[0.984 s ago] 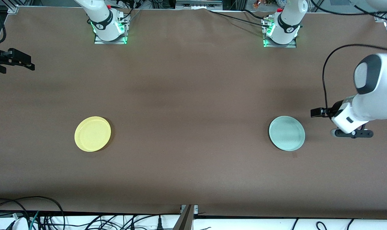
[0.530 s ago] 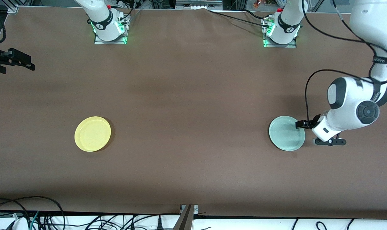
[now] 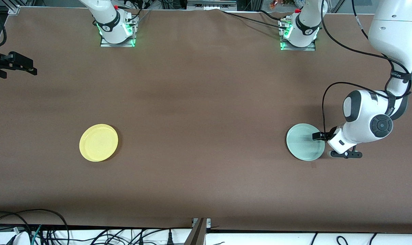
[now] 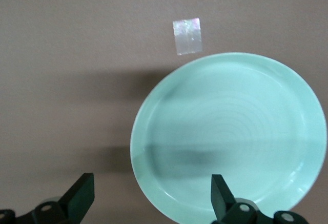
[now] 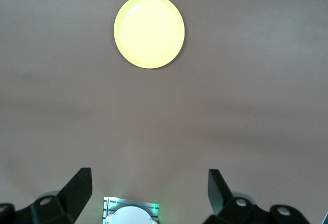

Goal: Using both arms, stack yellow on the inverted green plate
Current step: 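Close the left gripper on the green plate rim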

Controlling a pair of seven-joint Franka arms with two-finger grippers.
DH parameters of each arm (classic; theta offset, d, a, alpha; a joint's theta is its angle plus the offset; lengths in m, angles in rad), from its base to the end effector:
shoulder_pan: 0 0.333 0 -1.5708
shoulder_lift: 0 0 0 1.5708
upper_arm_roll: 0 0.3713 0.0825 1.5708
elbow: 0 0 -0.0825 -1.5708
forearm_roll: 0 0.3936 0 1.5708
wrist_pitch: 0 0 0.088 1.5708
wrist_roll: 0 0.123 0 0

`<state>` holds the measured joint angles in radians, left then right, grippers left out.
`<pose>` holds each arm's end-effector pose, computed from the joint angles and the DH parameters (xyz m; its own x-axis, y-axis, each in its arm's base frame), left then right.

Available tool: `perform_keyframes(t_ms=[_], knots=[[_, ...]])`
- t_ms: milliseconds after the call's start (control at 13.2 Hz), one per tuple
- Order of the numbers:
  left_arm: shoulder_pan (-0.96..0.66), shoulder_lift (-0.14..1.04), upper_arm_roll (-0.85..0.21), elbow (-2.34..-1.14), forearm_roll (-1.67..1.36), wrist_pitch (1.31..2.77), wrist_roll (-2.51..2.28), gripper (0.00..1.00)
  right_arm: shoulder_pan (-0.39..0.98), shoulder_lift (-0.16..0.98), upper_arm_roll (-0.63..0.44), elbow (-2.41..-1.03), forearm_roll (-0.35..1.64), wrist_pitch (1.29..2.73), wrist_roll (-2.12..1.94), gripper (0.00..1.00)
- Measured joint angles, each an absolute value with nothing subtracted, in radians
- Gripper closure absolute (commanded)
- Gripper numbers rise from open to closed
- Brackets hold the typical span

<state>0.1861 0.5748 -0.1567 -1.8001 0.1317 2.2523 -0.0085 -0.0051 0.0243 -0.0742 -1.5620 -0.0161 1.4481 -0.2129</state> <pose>0.6758 0.0345 0.2446 0.9931 -0.0304 -0.1130 -0.0315 -0.9995 -0.0082 0.5547 -0.0456 0.6447 0.9816 0.1318 -0.1383 0.1314 -0.9913 -0.0116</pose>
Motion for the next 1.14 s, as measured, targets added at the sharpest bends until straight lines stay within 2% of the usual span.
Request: perform_keyframes(t_ms=[303,378,454,606,1135], knots=[[0.220,0.616,-0.156,-1.800,0.169,2.329,-0.004,0.00,-0.005,0.024,-0.074,-1.562,-0.016,1.448,-0.213,0.00],[0.224,0.623,-0.156,-1.800,0.169,2.335,-0.001,0.07,-0.005,0.024,-0.074,-1.562,-0.016,1.448,-0.213,0.00],[0.225,0.627,-0.156,-1.800,0.169,2.338,0.002,0.23,-0.005,0.024,-0.074,-1.562,-0.016,1.448,-0.213,0.00],[0.225,0.627,-0.159,-1.799,0.169,2.338,0.018,0.41,-0.005,0.024,-0.074,-1.562,-0.016,1.448,-0.213,0.00],[0.222,0.627,-0.161,-1.798,0.169,2.338,0.042,0.57,-0.005,0.031,-0.074,-1.560,-0.016,1.449,-0.213,0.00]])
